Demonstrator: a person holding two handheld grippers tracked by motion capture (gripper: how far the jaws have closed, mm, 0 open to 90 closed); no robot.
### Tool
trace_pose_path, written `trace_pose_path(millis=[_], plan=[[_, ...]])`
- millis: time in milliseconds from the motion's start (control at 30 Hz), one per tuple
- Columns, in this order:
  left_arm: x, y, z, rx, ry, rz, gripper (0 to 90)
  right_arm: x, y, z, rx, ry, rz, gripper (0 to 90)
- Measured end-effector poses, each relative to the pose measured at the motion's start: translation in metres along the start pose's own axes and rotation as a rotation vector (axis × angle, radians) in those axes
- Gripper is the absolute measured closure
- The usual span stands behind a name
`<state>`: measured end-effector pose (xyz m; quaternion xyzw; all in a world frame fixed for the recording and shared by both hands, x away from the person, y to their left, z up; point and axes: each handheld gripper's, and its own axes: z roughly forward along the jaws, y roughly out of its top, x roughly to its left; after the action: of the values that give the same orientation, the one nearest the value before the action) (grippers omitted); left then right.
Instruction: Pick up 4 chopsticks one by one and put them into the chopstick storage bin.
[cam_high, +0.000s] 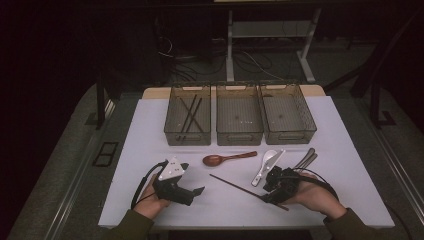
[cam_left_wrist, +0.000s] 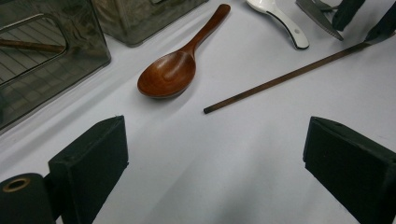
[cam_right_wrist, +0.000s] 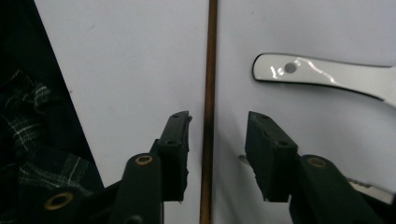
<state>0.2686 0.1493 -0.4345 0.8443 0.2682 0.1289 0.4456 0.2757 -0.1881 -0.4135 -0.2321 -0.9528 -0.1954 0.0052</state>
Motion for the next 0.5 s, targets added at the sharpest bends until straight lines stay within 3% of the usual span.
trace_pose_path(millis=[233,500], plan=[[-0.0002,0.0000,0.0001,0.000,-0.002,0.001,5.6,0.0003,0.0003,0.0058,0.064,0.005,-0.022,71.8],[-0.0005,0.0000,0.0005,0.000,-0.002,0.001,5.6,0.0064,0.0034,0.0095,0.125,0.005,-0.046,77.7]])
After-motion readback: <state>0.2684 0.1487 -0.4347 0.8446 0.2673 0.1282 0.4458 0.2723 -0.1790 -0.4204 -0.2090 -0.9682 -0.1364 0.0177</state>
